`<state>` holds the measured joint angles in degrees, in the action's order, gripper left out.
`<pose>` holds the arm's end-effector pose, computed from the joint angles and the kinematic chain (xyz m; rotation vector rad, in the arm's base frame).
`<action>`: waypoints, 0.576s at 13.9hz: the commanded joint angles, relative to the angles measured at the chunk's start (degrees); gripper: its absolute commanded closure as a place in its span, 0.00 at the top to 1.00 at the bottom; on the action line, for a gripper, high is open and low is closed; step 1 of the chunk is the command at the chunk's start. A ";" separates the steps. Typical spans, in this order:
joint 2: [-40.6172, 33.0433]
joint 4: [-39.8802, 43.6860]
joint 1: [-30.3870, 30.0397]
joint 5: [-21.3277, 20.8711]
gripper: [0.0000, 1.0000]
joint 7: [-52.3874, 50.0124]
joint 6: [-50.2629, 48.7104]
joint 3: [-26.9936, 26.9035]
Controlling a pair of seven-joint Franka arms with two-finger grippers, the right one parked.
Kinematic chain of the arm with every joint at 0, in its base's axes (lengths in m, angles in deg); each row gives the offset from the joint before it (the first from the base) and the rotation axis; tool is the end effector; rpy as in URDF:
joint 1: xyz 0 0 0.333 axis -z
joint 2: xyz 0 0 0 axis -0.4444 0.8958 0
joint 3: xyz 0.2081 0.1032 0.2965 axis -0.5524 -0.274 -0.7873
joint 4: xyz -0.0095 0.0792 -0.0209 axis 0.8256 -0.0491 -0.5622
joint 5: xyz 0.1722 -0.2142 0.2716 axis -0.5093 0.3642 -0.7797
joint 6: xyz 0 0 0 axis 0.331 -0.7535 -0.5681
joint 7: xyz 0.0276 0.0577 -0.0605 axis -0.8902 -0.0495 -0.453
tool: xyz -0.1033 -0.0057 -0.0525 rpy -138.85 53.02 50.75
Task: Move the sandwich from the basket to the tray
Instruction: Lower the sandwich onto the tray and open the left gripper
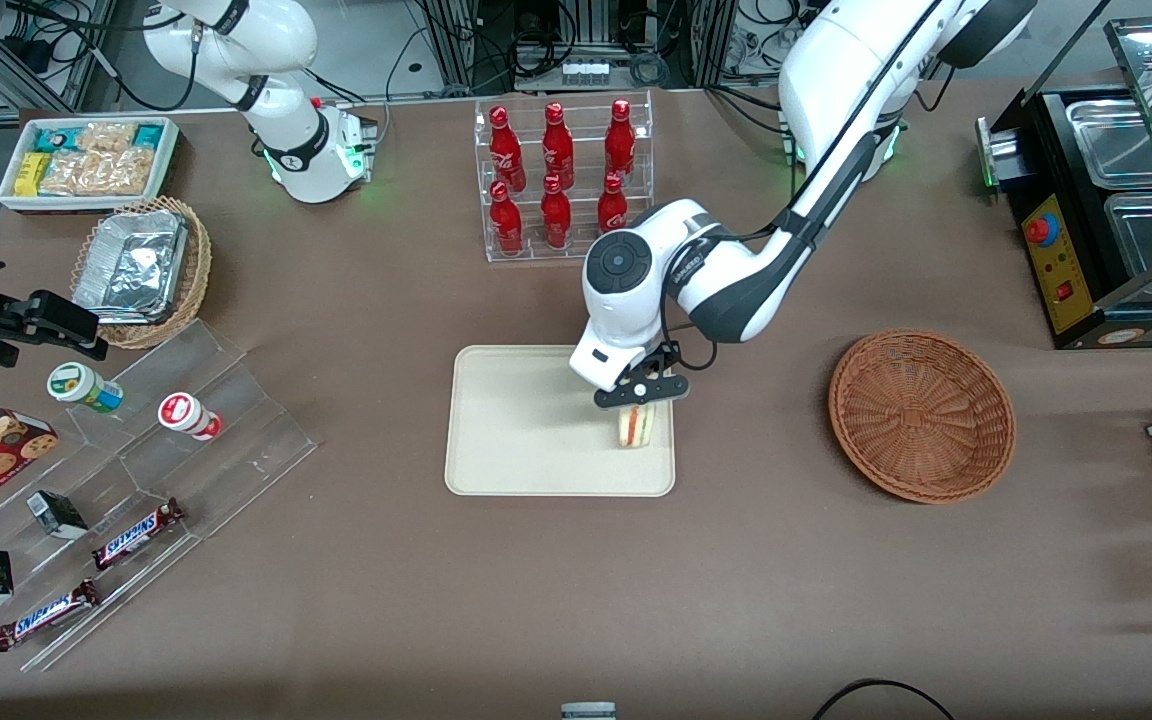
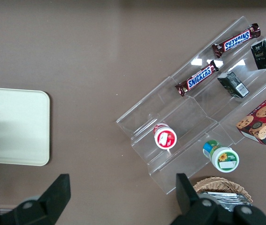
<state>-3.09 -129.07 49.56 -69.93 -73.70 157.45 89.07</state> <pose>0.5357 -0.4667 0.3345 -3.0517 -0.1953 -0.0006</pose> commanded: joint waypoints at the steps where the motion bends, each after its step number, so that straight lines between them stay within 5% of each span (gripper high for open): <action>1: 2.63 2.38 1.52 -1.35 0.14 -0.44 1.52 -0.56; 8: 7.47 4.22 1.52 -6.62 0.14 -2.72 3.20 -0.56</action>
<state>2.67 -127.53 50.08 -75.02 -74.92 160.97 88.96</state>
